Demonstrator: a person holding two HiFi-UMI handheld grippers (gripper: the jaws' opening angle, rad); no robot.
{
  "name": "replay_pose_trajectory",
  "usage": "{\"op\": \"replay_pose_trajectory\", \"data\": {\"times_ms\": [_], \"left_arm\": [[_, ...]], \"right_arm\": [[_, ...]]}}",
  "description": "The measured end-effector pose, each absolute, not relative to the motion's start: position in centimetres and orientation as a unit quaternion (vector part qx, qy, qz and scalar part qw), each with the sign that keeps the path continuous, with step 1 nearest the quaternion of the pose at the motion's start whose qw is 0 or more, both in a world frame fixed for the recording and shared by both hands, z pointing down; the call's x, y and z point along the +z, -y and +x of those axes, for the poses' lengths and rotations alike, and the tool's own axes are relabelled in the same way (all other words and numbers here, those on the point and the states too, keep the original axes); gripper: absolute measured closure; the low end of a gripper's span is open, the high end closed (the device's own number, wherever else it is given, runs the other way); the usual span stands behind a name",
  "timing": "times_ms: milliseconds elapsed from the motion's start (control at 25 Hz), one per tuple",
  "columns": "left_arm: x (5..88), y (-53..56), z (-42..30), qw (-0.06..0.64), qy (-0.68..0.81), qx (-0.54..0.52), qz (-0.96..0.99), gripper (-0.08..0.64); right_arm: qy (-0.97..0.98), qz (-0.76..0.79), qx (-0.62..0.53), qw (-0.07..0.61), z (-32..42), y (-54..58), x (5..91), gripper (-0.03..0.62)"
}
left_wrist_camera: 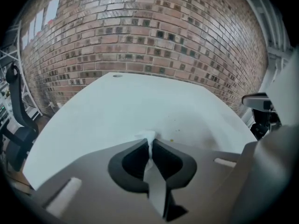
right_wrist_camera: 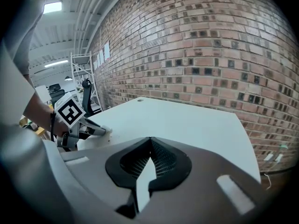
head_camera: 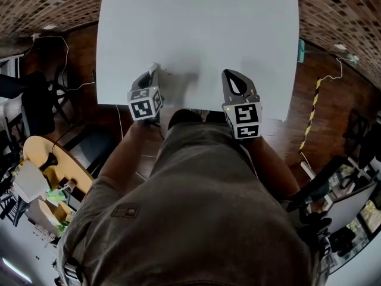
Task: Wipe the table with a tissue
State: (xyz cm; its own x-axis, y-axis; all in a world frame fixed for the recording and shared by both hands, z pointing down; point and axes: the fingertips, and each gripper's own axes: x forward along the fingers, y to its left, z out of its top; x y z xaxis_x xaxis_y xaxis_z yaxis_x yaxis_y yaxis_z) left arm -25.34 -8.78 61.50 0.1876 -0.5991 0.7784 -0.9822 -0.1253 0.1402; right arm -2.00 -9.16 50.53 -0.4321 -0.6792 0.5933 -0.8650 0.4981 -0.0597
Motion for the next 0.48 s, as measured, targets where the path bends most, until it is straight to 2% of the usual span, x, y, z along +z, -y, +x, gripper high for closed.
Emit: {"op": "replay_pose_trajectory", "data": {"times_ms": [480], "left_arm": [[61.5, 8.0, -20.9, 0.334, 0.524, 0.301, 0.724, 0.537]], "right_arm": [[0.822, 0.48, 0.178, 0.25, -0.2, 8.7, 50.0, 0.578]]}}
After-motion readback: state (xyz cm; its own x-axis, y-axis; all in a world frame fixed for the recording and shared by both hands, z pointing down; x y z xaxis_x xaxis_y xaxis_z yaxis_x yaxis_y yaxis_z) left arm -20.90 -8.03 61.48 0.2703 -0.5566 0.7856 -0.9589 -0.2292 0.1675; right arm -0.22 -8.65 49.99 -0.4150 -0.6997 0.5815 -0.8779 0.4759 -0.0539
